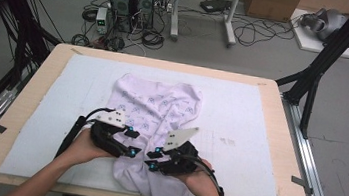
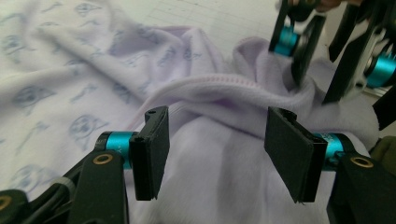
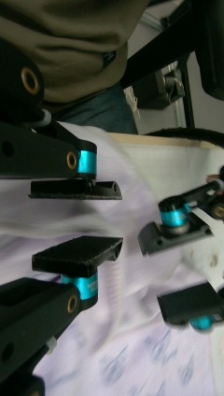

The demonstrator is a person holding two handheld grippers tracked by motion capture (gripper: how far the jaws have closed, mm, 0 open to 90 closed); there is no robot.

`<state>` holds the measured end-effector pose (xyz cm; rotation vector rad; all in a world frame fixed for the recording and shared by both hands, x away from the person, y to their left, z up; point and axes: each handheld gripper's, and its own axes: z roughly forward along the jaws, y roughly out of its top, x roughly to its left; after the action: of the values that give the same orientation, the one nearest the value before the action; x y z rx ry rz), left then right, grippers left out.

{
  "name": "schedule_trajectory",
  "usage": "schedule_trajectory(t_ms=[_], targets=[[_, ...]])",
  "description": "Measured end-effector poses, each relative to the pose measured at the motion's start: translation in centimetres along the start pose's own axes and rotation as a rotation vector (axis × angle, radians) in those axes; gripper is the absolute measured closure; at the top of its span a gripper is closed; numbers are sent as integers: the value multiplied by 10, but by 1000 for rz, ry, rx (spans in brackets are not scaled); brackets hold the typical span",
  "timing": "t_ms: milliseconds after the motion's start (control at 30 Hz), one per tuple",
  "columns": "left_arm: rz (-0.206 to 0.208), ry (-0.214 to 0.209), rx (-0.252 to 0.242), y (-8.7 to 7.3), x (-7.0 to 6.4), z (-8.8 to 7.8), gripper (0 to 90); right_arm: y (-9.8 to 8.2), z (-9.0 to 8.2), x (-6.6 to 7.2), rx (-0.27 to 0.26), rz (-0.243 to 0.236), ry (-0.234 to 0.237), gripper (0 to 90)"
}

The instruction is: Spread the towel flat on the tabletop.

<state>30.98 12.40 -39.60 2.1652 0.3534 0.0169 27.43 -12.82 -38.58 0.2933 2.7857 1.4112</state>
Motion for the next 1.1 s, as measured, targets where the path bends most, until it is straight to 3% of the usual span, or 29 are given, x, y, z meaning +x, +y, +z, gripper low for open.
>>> schedule_trajectory(t_ms=[200, 333, 433, 567, 667, 733, 867, 1100], targets=[[16, -25, 14, 16, -8, 19, 406, -32, -44, -6, -48, 87, -103, 652], [19, -40, 32, 22, -11, 31, 407, -50, -50, -14, -18, 111, -155, 635], [40, -51, 100, 23, -14, 47, 451, -59, -45, -20, 16, 133, -167, 627], [67, -50, 181, 20, -16, 67, 598, -63, -35, -25, 75, 141, -153, 627], [91, -37, 189, 19, -17, 69, 835, -63, -30, -26, 99, 133, -151, 627], [94, -29, 177, 19, -18, 62, 856, -65, -30, -26, 101, 138, -145, 626], [73, 7, 101, 13, -18, 37, 864, -68, -29, -25, 106, 139, -141, 625], [12, 119, 11, -24, -22, -30, 865, -67, -26, -20, 127, 122, -127, 625]])
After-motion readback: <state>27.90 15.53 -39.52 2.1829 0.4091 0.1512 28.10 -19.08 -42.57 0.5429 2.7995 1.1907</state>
